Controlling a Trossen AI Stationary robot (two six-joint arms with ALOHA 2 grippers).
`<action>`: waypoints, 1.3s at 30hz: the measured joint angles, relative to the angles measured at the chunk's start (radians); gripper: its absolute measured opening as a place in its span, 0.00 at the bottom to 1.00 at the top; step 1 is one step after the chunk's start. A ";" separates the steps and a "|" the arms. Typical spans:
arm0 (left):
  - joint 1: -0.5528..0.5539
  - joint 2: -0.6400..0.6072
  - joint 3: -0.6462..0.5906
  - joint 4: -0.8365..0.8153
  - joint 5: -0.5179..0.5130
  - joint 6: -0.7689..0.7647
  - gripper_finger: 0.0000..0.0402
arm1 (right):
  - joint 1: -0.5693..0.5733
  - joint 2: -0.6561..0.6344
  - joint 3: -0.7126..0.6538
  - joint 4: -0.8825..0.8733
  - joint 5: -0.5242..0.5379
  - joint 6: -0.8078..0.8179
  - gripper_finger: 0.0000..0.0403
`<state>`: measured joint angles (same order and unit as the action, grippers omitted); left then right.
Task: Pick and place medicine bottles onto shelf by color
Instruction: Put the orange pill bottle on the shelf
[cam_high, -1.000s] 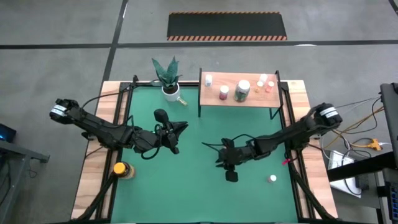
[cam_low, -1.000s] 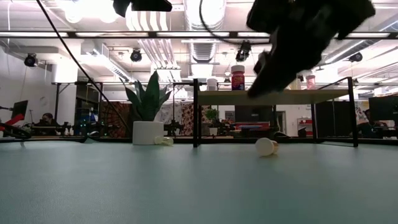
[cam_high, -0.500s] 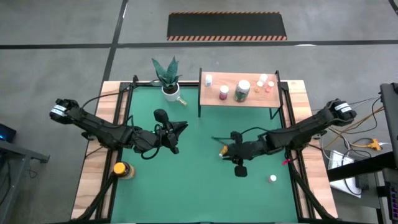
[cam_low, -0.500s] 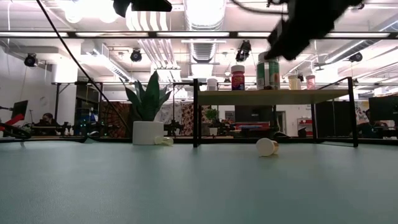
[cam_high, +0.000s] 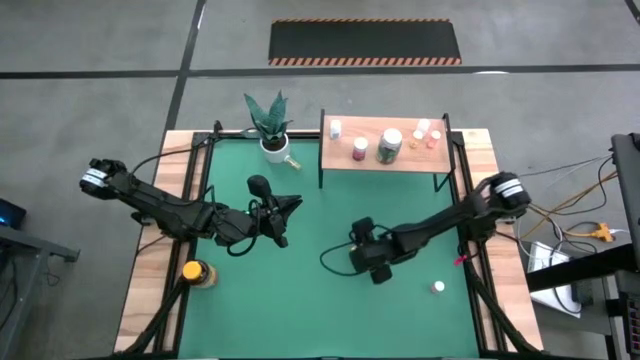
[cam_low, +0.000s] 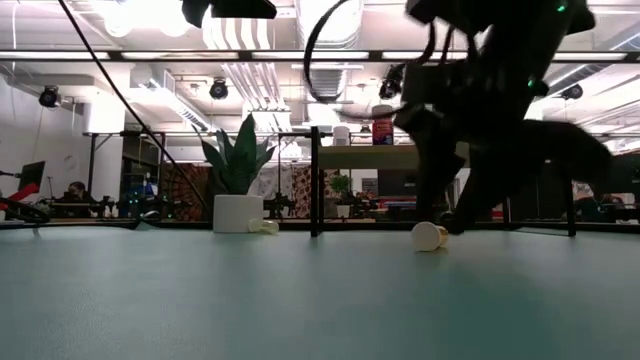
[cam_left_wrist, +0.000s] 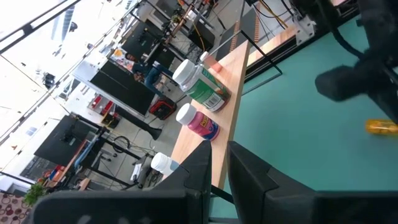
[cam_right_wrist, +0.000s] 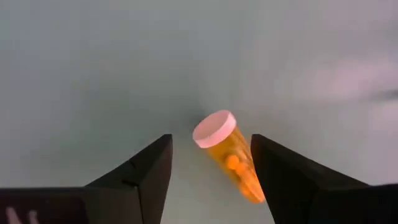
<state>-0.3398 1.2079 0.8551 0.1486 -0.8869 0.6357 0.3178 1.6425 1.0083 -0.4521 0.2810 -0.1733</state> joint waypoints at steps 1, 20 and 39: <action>0.000 0.000 0.000 0.000 0.000 0.000 0.08 | -0.004 0.019 0.017 -0.022 0.001 -0.009 0.52; 0.000 0.000 0.000 0.000 0.002 0.000 0.08 | -0.075 0.099 0.108 -0.117 -0.076 -0.021 0.14; 0.000 0.000 0.000 0.008 0.065 -0.088 0.08 | -0.074 -0.198 -0.087 0.089 -0.081 0.180 0.03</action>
<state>-0.3402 1.2078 0.8551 0.1570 -0.8220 0.5474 0.2436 1.4448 0.9213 -0.3631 0.2000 0.0070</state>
